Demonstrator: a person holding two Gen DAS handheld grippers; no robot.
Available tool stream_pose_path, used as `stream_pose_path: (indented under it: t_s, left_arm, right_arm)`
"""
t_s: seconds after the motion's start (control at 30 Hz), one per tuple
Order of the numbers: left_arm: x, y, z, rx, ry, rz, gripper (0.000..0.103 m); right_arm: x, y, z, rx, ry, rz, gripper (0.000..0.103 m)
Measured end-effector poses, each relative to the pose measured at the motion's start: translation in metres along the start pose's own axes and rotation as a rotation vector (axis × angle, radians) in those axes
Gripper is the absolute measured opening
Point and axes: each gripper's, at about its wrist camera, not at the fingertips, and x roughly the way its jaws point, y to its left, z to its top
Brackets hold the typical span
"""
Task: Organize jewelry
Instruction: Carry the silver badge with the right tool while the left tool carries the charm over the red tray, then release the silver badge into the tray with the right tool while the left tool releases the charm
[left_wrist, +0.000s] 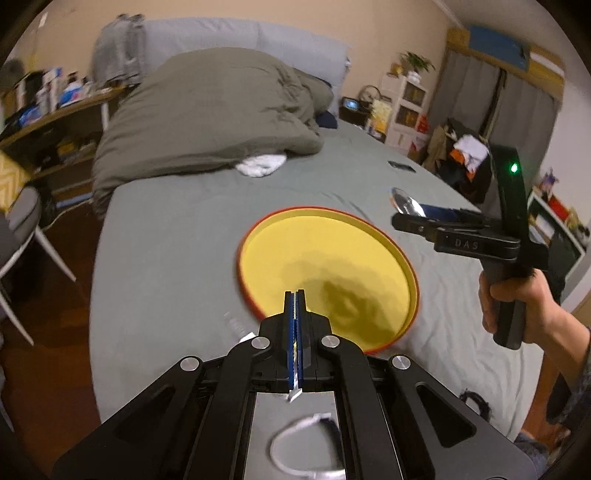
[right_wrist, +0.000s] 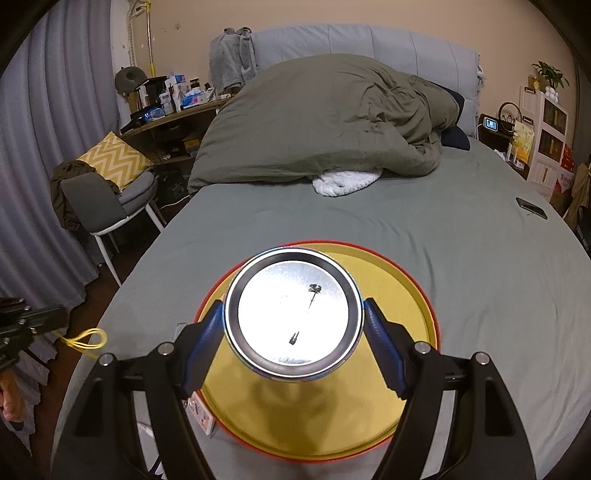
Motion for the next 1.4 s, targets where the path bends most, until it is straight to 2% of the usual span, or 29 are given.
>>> stream_pose_path:
  t_s: [0.13, 0.4, 0.87, 1.17, 1.4]
  left_arm:
    - [-0.026, 0.007, -0.006, -0.029, -0.02, 0.019, 0.0]
    - [-0.071, -0.006, 0.007, -0.024, -0.07, 0.026, 0.0]
    - [-0.142, -0.073, 0.054, 0.098, -0.176, 0.042, 0.0]
    - [-0.137, -0.072, 0.085, 0.046, -0.18, 0.035, 0.0]
    - [-0.105, -0.085, 0.114, 0.065, -0.175, 0.004, 0.0]
  right_arm:
    - [-0.005, 0.004, -0.003, 0.005, 0.003, 0.006, 0.07]
    - [-0.033, 0.013, 0.004, -0.009, -0.026, 0.018, 0.07]
    - [-0.078, 0.026, 0.011, -0.032, -0.076, 0.052, 0.07]
    - [-0.091, 0.027, 0.014, -0.04, -0.084, 0.07, 0.07]
    - [-0.079, 0.021, 0.021, -0.04, -0.075, 0.056, 0.07]
